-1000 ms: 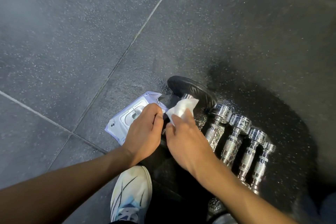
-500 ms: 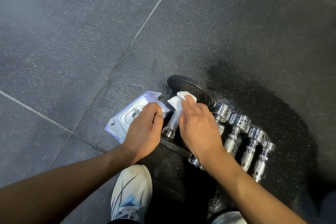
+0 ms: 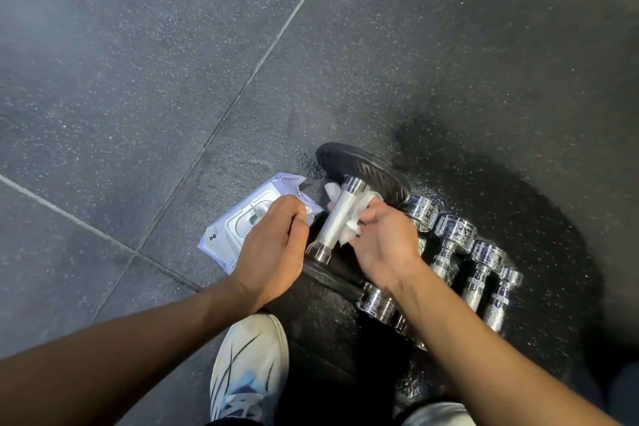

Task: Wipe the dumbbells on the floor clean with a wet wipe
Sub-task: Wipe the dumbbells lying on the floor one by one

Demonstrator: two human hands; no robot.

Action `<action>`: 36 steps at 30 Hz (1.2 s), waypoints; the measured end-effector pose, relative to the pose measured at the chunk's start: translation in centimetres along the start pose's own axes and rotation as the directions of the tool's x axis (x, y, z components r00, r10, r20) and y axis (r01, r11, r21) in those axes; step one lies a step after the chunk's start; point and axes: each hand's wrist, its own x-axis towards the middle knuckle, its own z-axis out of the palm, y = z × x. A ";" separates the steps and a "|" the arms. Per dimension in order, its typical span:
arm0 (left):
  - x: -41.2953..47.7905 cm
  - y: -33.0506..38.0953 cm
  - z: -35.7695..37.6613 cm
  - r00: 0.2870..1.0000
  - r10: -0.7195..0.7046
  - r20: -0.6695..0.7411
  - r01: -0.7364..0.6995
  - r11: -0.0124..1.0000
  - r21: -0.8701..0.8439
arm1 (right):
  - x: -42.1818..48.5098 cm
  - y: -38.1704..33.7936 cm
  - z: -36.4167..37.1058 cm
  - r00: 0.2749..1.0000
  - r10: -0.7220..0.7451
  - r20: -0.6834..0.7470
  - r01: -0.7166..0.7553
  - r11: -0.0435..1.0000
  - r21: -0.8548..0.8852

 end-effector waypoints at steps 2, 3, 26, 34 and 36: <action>0.0 0.0 0.0 1.000 0.004 -0.002 -0.004 1.000 0.006 | 0.9 -0.3 0.1 0.996 0.043 0.072 -0.054 0.987 0.150; 0.0 0.1 0.0 1.000 0.006 -0.006 -0.006 1.000 0.010 | 1.5 -0.2 0.1 0.991 0.054 0.125 -0.079 0.975 0.209; 0.0 0.0 0.1 1.000 0.009 -0.003 -0.009 1.000 -0.007 | -2.0 -1.1 -1.4 0.951 0.303 0.055 -0.274 0.913 -0.301; 0.1 -0.1 0.2 1.000 -0.010 -0.015 0.010 1.000 -0.001 | -0.9 -2.1 0.9 0.994 -0.082 -0.066 0.048 0.911 -0.410; 0.2 -0.1 0.2 1.000 -0.017 -0.018 0.017 1.000 0.002 | -0.7 -1.1 0.8 0.984 -0.167 -0.063 0.111 0.849 -0.517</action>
